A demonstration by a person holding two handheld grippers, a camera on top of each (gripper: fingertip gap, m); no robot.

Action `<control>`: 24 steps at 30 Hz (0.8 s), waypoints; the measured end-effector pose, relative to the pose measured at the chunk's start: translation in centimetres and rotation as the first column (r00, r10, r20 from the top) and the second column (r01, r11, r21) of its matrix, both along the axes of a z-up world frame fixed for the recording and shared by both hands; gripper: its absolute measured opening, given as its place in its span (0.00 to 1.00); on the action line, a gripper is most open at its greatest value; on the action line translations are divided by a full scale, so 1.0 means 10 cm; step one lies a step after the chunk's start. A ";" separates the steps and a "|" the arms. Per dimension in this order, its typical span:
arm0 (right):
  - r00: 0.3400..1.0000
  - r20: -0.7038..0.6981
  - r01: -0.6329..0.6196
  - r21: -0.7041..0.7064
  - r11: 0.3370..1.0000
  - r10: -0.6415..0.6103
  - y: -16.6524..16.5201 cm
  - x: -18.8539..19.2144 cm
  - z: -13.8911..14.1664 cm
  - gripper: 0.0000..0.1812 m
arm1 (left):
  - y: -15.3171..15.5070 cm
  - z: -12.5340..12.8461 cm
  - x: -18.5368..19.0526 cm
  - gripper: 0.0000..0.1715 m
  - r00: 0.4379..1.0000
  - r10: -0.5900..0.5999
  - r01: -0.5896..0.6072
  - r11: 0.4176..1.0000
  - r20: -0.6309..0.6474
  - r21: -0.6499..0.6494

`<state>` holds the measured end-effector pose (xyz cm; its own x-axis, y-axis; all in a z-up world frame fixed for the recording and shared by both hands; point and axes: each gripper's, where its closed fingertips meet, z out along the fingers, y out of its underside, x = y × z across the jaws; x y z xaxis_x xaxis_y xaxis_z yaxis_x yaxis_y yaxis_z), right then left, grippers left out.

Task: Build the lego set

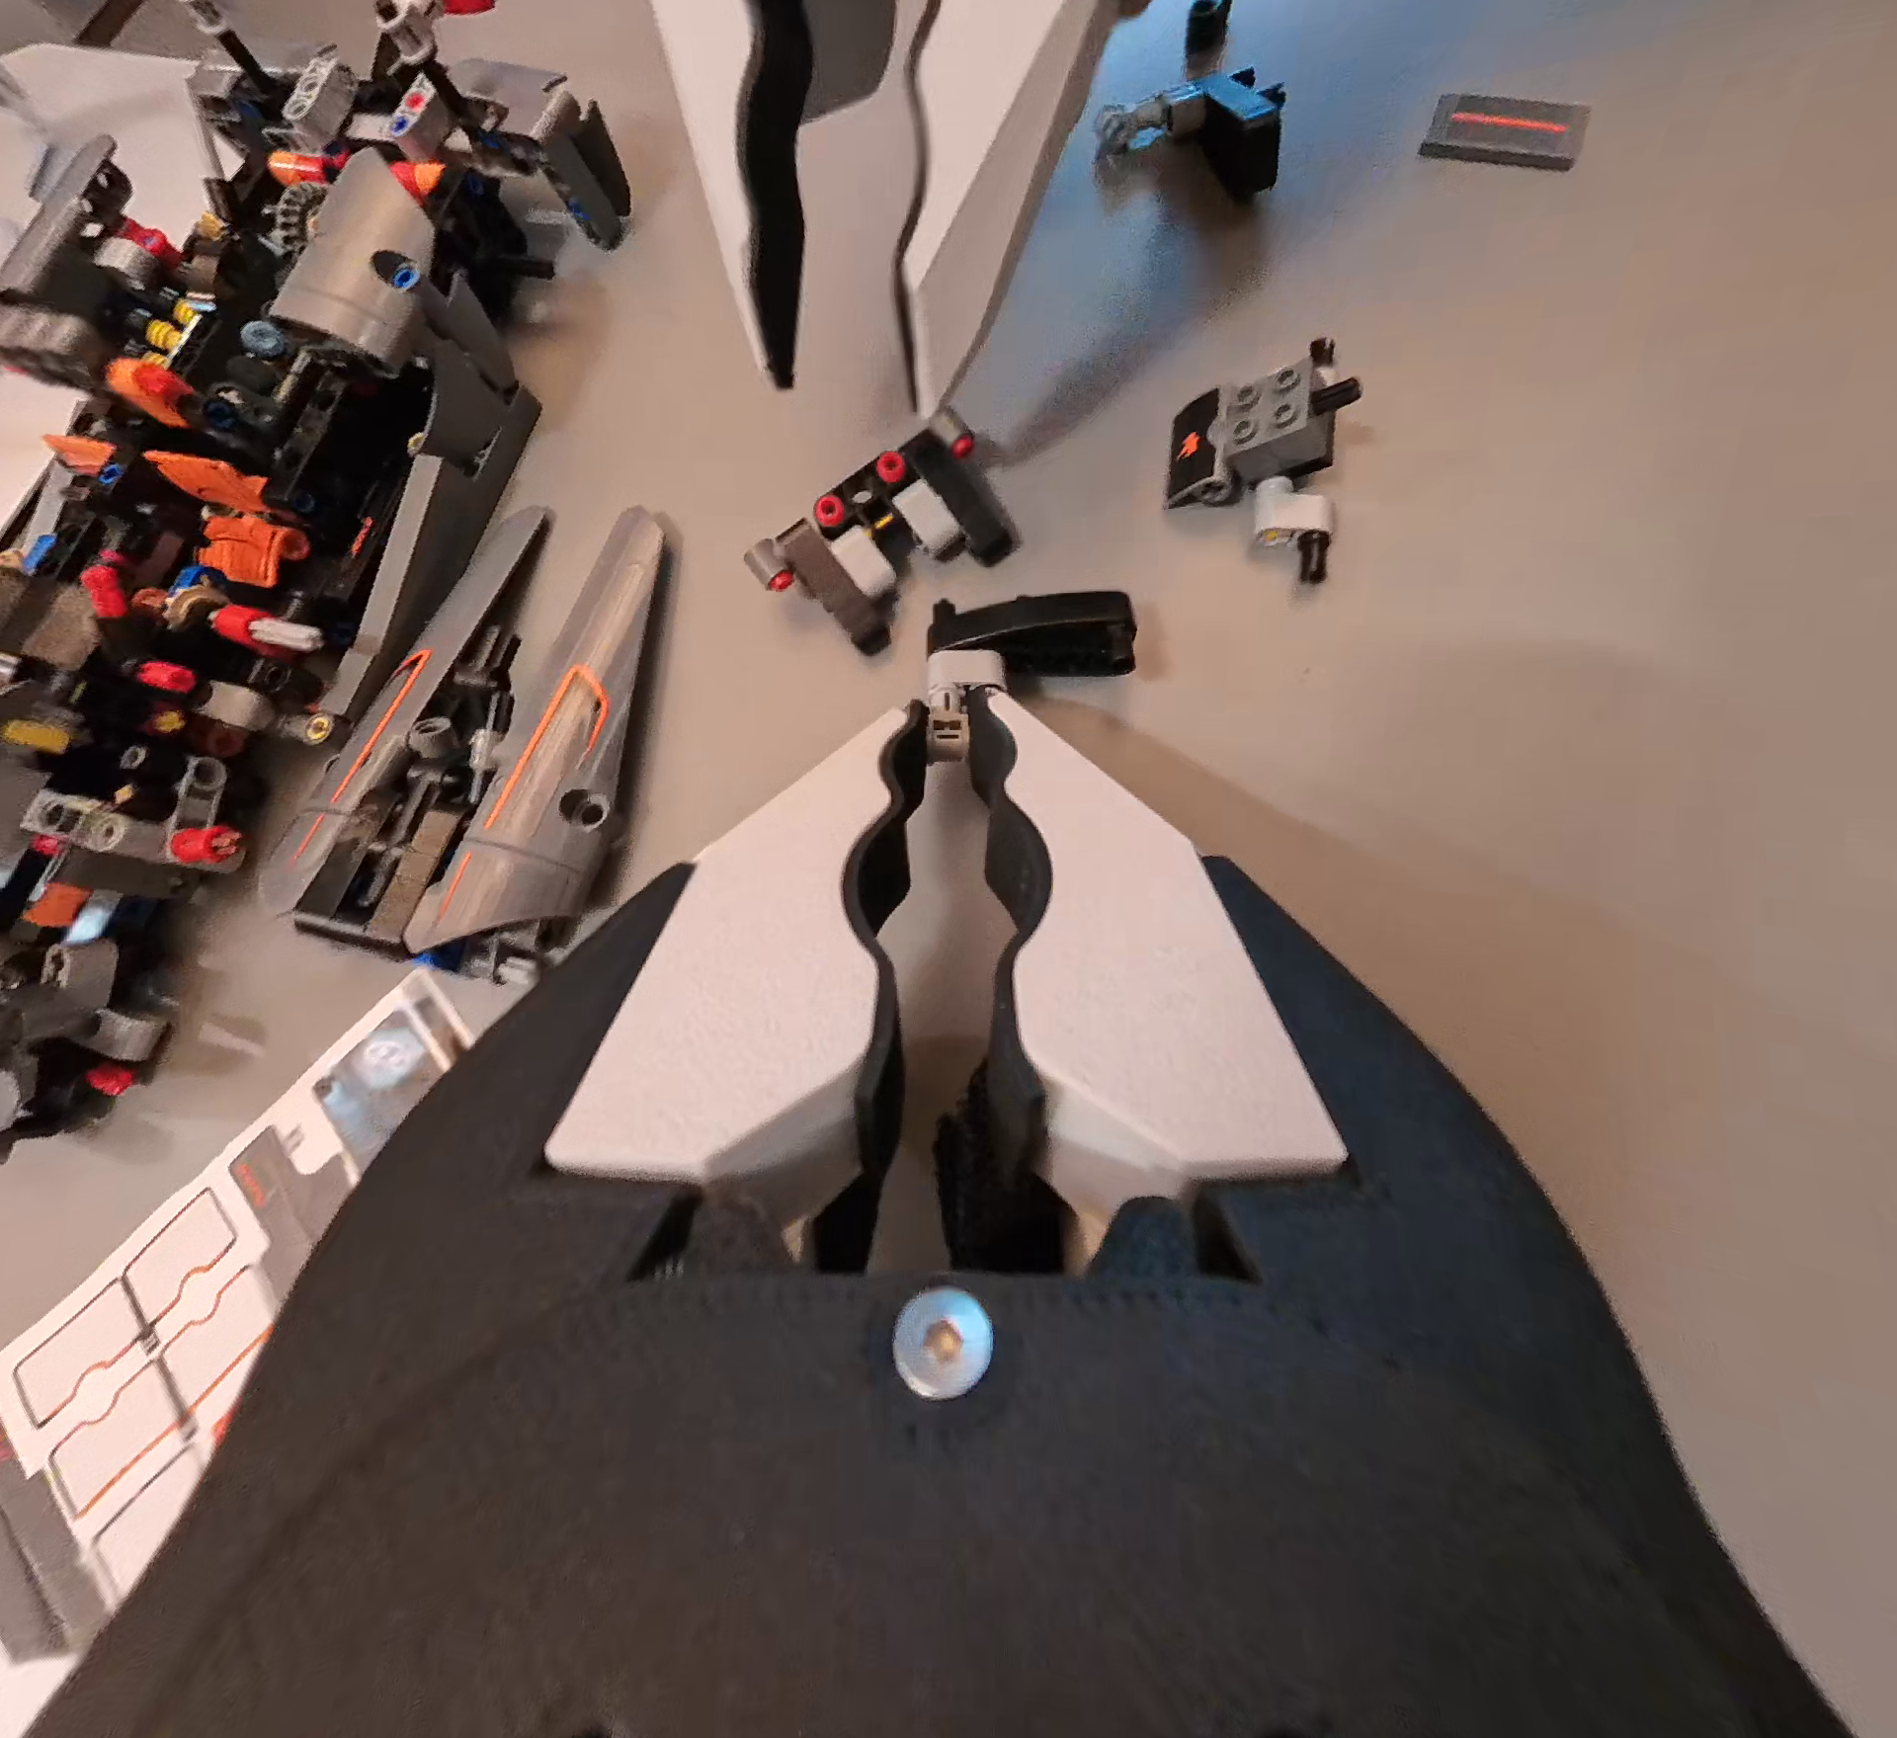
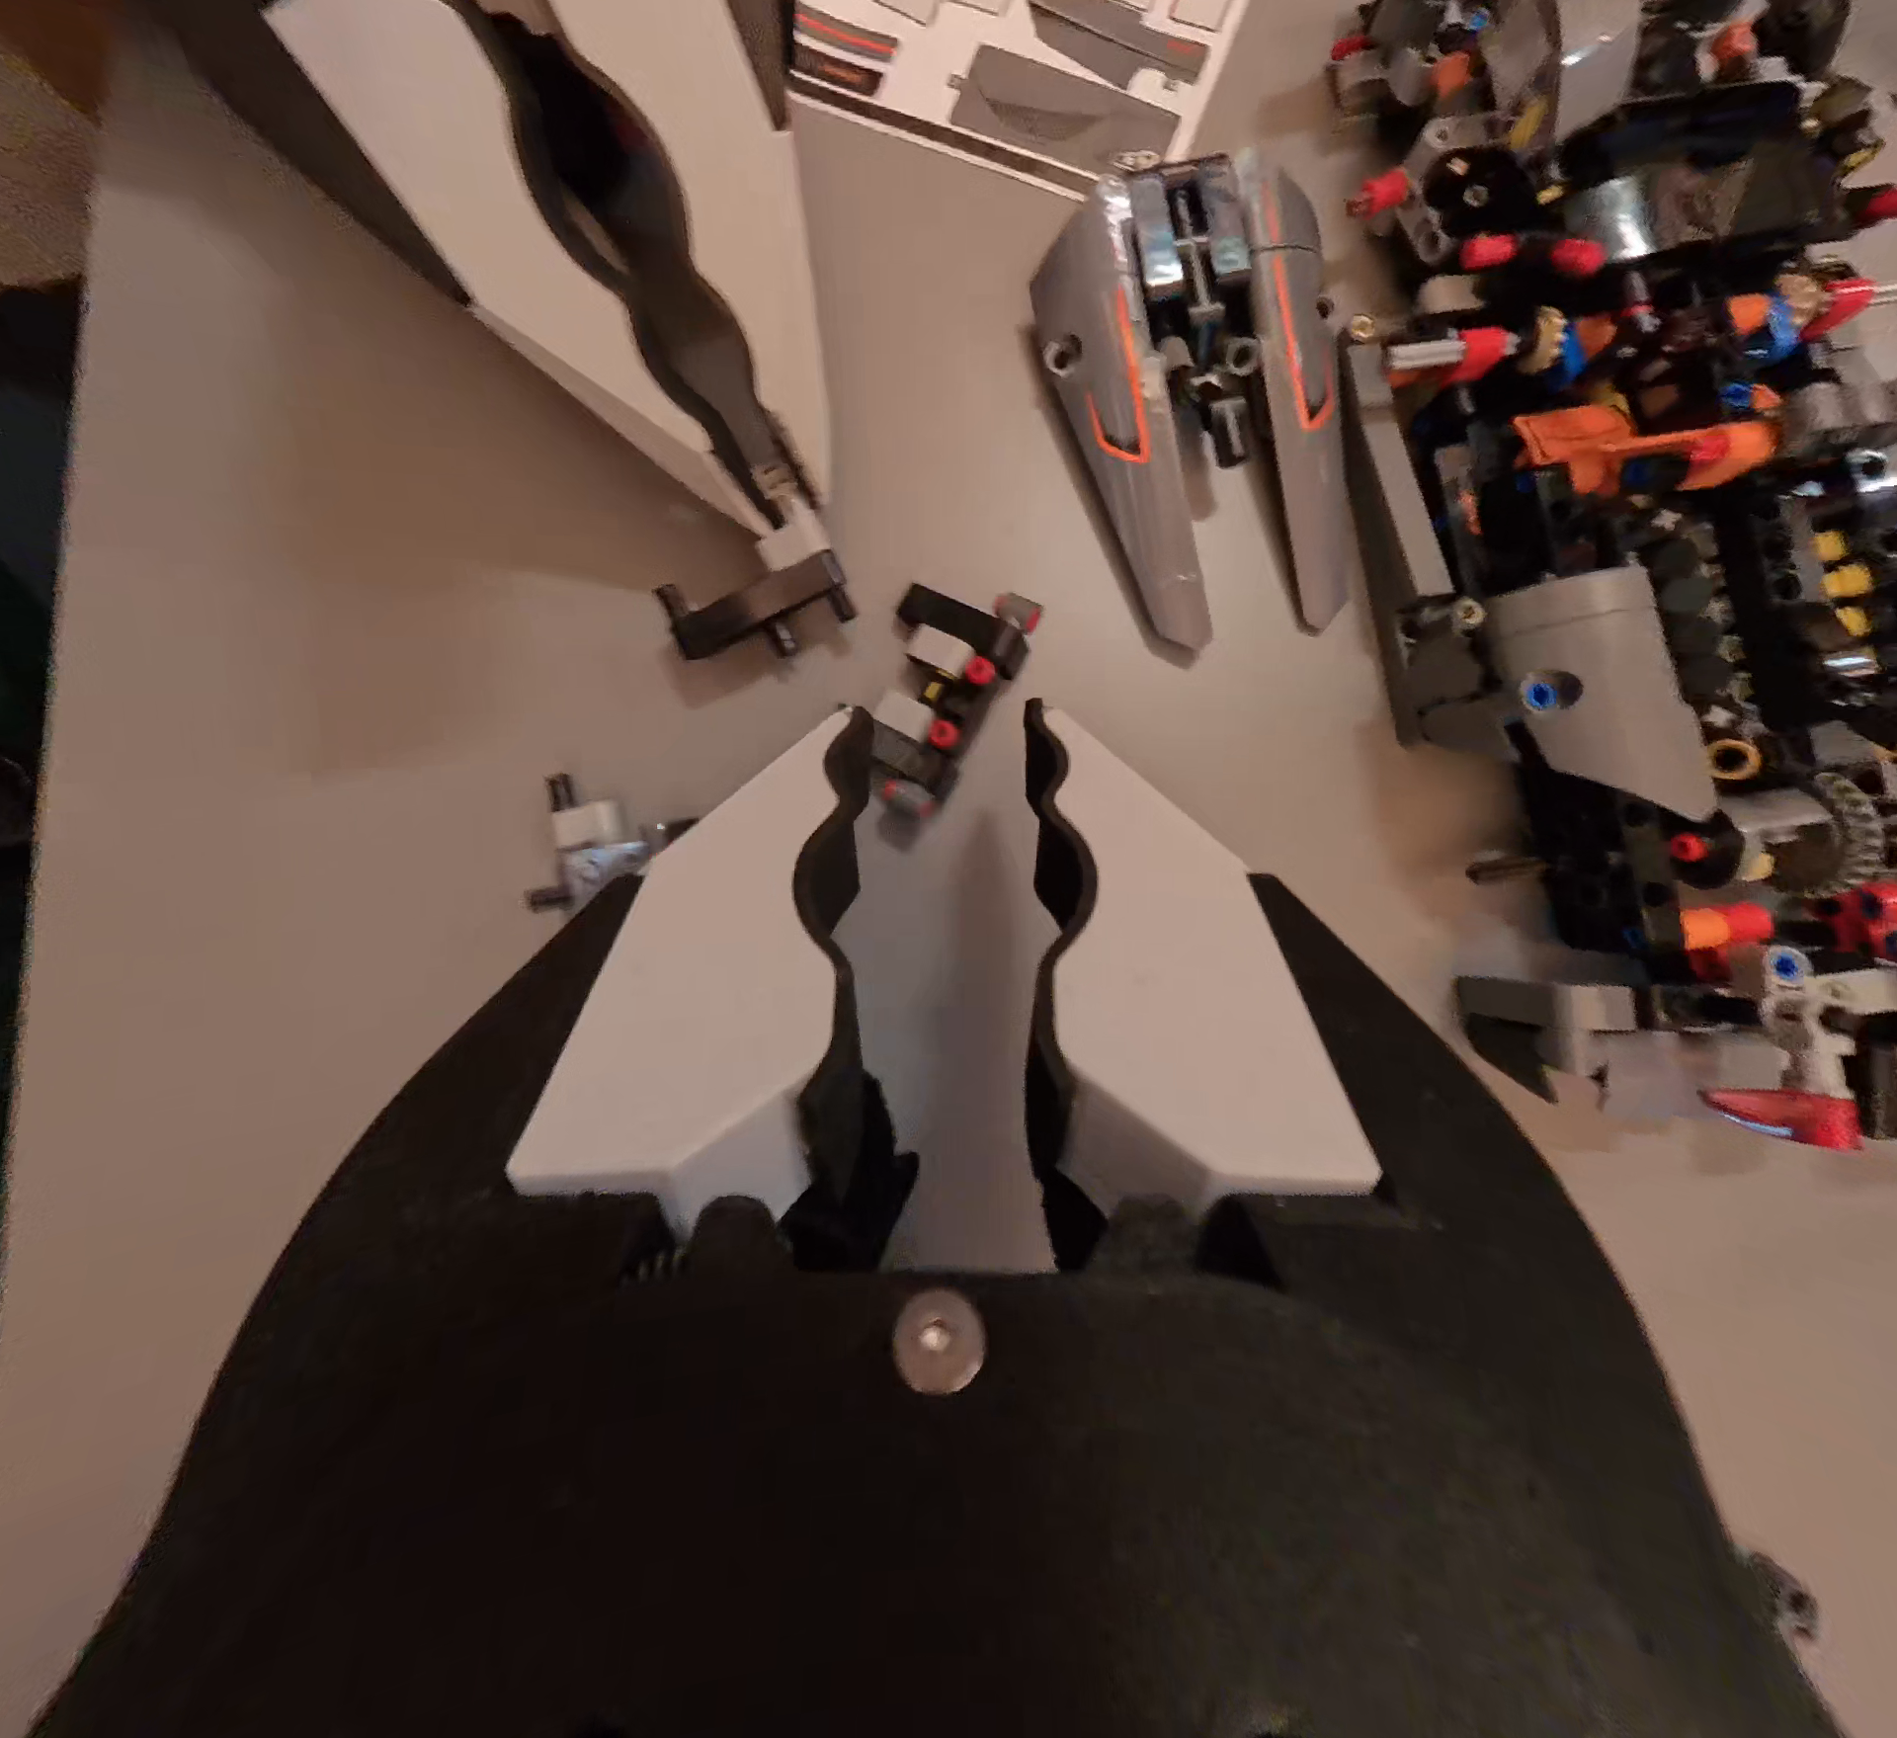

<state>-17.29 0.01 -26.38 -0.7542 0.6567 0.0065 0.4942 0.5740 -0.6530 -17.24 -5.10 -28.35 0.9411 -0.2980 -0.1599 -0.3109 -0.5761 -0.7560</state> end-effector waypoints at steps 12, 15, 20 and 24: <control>0.992 0.022 0.125 0.059 0.990 -0.126 -0.23 -0.15 -0.30 0.13 | -0.05 -0.03 -0.21 0.03 0.994 -0.109 0.108 0.993 -0.022 -0.035; 0.995 0.024 0.092 0.042 0.995 -0.093 -0.24 -0.16 -0.30 0.13 | -0.07 -0.12 -0.20 0.04 0.987 -0.156 0.153 0.985 -0.029 -0.084; 0.999 0.013 0.038 0.029 0.999 -0.038 -0.25 -0.17 -0.30 0.12 | -0.07 -0.10 -0.22 0.04 0.986 -0.164 0.163 0.985 -0.021 -0.063; 1.000 0.007 0.006 0.018 1.000 -0.006 -0.26 -0.17 -0.30 0.12 | -0.05 -0.11 -0.22 0.04 0.984 -0.171 0.168 0.984 -0.047 -0.061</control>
